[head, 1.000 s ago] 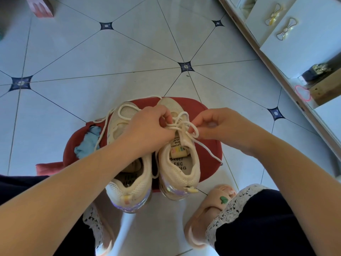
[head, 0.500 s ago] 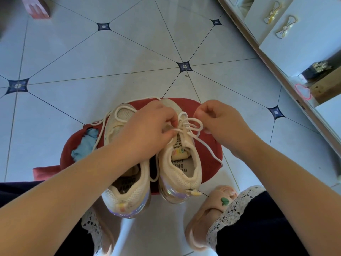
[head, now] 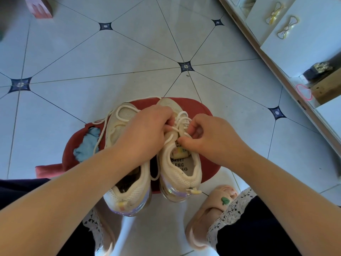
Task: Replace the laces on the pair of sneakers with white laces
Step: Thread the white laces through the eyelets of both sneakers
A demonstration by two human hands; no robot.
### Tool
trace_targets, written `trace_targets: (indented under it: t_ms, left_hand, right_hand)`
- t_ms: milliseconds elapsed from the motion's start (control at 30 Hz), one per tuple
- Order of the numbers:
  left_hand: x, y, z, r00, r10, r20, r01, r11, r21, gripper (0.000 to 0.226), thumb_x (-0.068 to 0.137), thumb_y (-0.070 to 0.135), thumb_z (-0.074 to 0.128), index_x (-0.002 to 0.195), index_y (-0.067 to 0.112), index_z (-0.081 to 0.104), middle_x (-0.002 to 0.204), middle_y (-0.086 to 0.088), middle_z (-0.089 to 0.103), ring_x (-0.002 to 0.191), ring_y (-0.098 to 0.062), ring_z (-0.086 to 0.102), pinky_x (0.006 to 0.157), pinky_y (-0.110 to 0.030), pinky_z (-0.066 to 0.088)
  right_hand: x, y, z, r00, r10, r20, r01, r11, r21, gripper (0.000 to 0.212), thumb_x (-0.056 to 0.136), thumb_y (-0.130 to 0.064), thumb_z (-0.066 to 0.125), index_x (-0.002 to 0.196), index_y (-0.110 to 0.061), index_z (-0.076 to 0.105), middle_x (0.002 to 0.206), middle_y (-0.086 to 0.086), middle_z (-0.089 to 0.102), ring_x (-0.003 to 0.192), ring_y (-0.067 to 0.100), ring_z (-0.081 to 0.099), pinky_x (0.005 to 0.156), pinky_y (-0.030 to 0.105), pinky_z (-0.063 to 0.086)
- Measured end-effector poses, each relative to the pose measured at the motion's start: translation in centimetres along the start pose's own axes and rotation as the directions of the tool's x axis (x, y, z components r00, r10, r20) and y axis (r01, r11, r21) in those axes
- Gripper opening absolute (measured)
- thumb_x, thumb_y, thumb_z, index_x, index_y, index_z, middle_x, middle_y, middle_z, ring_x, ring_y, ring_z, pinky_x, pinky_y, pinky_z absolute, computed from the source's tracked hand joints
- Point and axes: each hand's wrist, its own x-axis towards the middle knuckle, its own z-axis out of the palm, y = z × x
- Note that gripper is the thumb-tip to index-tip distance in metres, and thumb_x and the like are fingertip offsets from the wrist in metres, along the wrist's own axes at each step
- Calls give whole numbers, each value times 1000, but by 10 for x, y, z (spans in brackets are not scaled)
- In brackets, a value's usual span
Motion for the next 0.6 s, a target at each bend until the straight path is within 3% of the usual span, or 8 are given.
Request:
trace_targets:
  t_ms: [67, 200, 333, 400, 500, 600]
  left_hand:
    - [-1, 0, 0, 1000, -9, 15, 9, 1000, -20, 15, 83, 8, 52, 78, 21, 46, 74, 10, 47, 72, -14, 48, 64, -27, 38]
    - [4, -2, -3, 991, -86, 103, 105, 973, -204, 19, 85, 6, 54, 80, 23, 46, 77, 11, 51, 72, -8, 50, 65, -11, 37]
    - [7, 0, -10, 982, -106, 159, 169, 870, -463, 35, 83, 0, 57, 76, 32, 47, 80, 11, 56, 75, -4, 56, 69, -17, 48]
    - [5, 3, -11, 991, -96, 92, 128, 869, -477, 35, 82, 1, 60, 73, 33, 48, 78, 13, 57, 72, 0, 56, 68, -12, 47]
    - [2, 7, -8, 995, -95, 1, 88, 908, -409, 33, 80, 5, 61, 69, 32, 46, 78, 10, 59, 73, -5, 56, 68, -20, 45]
    - [2, 5, -6, 979, -202, -7, 182, 901, -393, 29, 80, 7, 64, 71, 30, 48, 75, 9, 59, 71, -9, 58, 69, -25, 49]
  right_hand:
    - [-1, -1, -1, 1000, -3, 1, 3, 1000, 8, 23, 69, -43, 69, 70, -28, 51, 64, -13, 55, 61, 2, 51, 55, 19, 41]
    - [-1, -4, 1, 999, 21, -24, -21, 1000, -6, 19, 66, -35, 67, 67, -25, 51, 60, -11, 53, 57, 4, 49, 53, 20, 39]
    - [-2, -5, 1, 994, 52, -95, -52, 999, 2, 20, 61, -34, 67, 63, -23, 50, 57, -11, 50, 54, 4, 46, 49, 17, 34]
    - [-1, -5, -2, 988, 56, -146, -56, 998, 0, 20, 63, -34, 68, 63, -23, 52, 57, -11, 51, 55, 3, 47, 49, 16, 34]
    - [-1, -6, -5, 985, 59, -165, -59, 998, 5, 19, 65, -30, 68, 63, -23, 50, 56, -11, 50, 54, 3, 46, 50, 17, 33]
    - [-3, -6, -3, 984, 53, -171, -54, 999, 1, 19, 68, -29, 68, 65, -22, 51, 57, -10, 51, 55, 5, 47, 49, 15, 34]
